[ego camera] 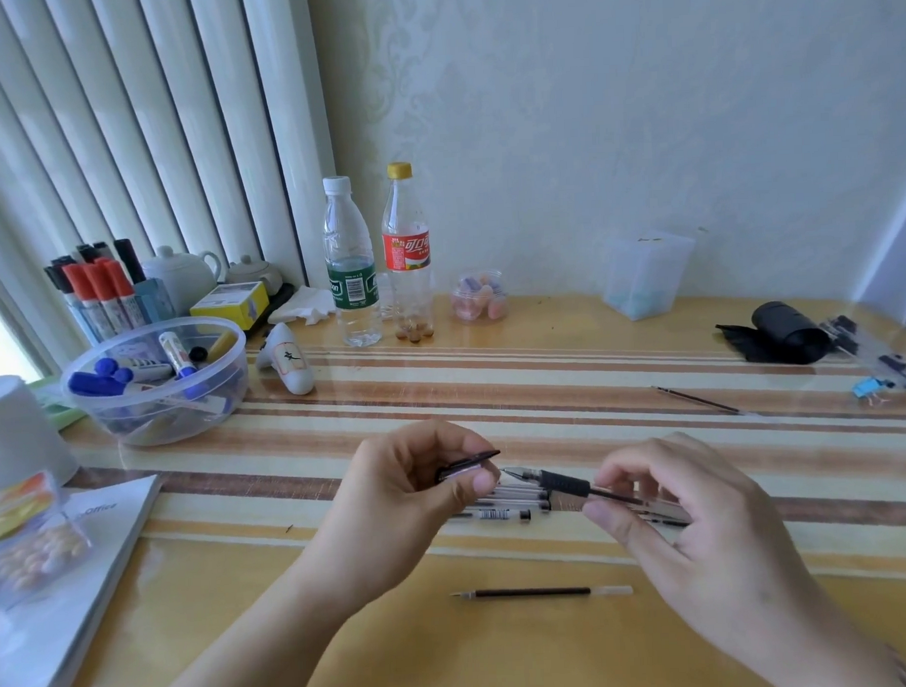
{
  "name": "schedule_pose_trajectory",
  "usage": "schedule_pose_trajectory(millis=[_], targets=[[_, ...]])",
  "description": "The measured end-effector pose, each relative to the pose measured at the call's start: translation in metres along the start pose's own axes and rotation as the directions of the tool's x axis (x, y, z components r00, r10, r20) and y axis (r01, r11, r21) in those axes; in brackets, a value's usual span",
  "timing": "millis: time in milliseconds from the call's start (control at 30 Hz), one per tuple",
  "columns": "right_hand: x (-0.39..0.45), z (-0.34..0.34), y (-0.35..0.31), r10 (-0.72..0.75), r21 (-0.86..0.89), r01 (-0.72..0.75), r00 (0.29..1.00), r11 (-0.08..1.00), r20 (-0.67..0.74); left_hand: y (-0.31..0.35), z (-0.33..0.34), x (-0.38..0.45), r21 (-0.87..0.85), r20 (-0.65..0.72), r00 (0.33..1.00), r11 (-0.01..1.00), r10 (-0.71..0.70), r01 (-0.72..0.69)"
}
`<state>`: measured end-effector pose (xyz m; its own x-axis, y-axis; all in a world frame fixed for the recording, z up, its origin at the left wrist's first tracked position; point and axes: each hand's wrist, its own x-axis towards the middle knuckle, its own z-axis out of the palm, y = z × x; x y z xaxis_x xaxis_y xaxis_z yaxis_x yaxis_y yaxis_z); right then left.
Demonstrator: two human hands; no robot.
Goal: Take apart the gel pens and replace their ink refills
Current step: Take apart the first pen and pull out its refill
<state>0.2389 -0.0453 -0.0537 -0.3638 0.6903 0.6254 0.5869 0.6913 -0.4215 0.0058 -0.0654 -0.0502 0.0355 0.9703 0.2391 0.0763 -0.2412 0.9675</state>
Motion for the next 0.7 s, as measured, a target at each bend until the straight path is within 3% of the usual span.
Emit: schedule_pose_trajectory(millis=[367, 467, 700], targets=[[0.000, 0.006, 0.003, -0.144, -0.095, 0.144, 0.990, 0.985, 0.005, -0.001, 0.003, -0.006, 0.247, 0.114, 0.993, 0.969, -0.022, -0.007], [-0.003, 0.012, 0.002, -0.137, -0.076, 0.139, 0.990, 0.987, 0.035, -0.004, 0.009, -0.009, 0.353, 0.116, 0.992, 0.936, -0.045, 0.001], [-0.005, 0.017, 0.003, -0.086, 0.075, 0.083, 0.996, 0.994, 0.026, -0.004, 0.010, -0.011, 0.383, 0.077, 0.997, 0.924, -0.018, -0.013]])
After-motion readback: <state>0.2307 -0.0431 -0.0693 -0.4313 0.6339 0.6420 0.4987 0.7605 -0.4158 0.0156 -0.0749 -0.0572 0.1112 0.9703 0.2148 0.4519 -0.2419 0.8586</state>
